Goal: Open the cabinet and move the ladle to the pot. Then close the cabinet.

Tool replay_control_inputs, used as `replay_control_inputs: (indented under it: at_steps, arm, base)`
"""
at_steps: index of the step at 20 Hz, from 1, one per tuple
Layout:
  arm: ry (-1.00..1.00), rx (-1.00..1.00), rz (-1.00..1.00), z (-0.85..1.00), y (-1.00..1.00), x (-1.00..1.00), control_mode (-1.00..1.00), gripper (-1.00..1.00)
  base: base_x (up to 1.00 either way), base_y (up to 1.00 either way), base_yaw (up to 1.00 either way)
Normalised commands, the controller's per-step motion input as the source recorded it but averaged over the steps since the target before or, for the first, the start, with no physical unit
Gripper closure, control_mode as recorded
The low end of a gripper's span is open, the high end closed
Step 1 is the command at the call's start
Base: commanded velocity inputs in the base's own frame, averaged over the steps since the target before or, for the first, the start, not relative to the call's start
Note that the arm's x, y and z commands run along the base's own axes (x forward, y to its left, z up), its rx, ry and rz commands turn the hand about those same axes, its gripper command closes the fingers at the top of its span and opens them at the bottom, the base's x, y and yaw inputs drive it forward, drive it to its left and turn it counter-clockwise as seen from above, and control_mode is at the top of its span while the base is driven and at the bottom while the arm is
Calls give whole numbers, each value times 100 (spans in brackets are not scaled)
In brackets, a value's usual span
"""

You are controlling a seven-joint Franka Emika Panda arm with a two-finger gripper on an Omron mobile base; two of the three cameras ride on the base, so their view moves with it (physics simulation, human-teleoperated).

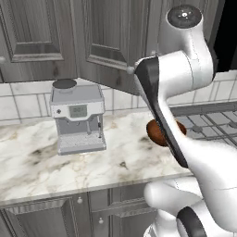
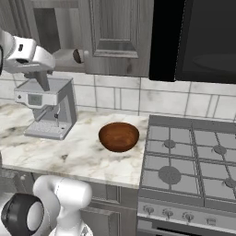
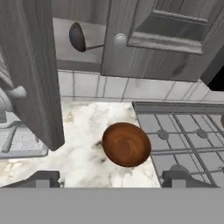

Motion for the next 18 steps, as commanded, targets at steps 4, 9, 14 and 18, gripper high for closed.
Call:
replay_control_inputs:
  at_steps: [4,9,14,18]
  arm:
    - [0,41,0,9,-91,-16,-100,-100]
    - [0,38,0,0,-34,52,-100,-100]
    - [0,32,0,-7,2,41,-100,-100]
    - [0,31,0,-5,1,71,-100,-100]
  base:
    - [0,0,0]
    - [0,0,0]
    - [0,0,0]
    - [0,0,0]
